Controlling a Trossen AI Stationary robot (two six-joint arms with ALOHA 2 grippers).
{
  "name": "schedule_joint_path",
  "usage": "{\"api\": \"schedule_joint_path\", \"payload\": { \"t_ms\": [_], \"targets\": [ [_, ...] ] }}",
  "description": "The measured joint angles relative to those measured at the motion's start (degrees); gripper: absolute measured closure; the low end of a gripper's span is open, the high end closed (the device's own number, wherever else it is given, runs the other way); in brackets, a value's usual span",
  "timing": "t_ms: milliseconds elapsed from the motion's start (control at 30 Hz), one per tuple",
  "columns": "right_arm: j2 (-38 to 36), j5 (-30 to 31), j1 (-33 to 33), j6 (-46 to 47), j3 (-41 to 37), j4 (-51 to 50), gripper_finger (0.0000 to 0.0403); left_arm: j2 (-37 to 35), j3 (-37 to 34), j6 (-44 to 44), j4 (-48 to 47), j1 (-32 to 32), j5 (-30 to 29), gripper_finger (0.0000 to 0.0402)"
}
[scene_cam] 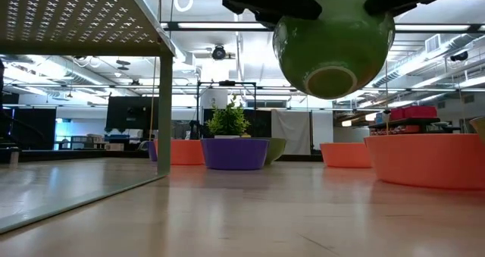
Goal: Pick & Place Mini bowls
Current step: Put the white bowl on the shelf
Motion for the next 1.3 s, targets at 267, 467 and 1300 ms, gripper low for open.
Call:
{"api": "schedule_joint_path", "payload": {
  "t_ms": [267, 467, 1300],
  "targets": [
    [0.0, -0.09, 0.0, 0.15, 0.0, -0.09, 0.0394, -0.28, 0.0, -2.94, -0.13, 0.04, 0.9, 0.0307],
    [0.0, 0.04, 0.0, 0.38, 0.0, -0.23, 0.0393, -0.31, 0.0, -3.31, -0.09, 0.04, 0.96, 0.0291],
    [0.02, -0.13, -0.02, -1.03, 0.09, -0.25, 0.0389, -0.66, 0.0, -1.24, -0.34, 0.07, 1.98, 0.0389]
  ]
}}
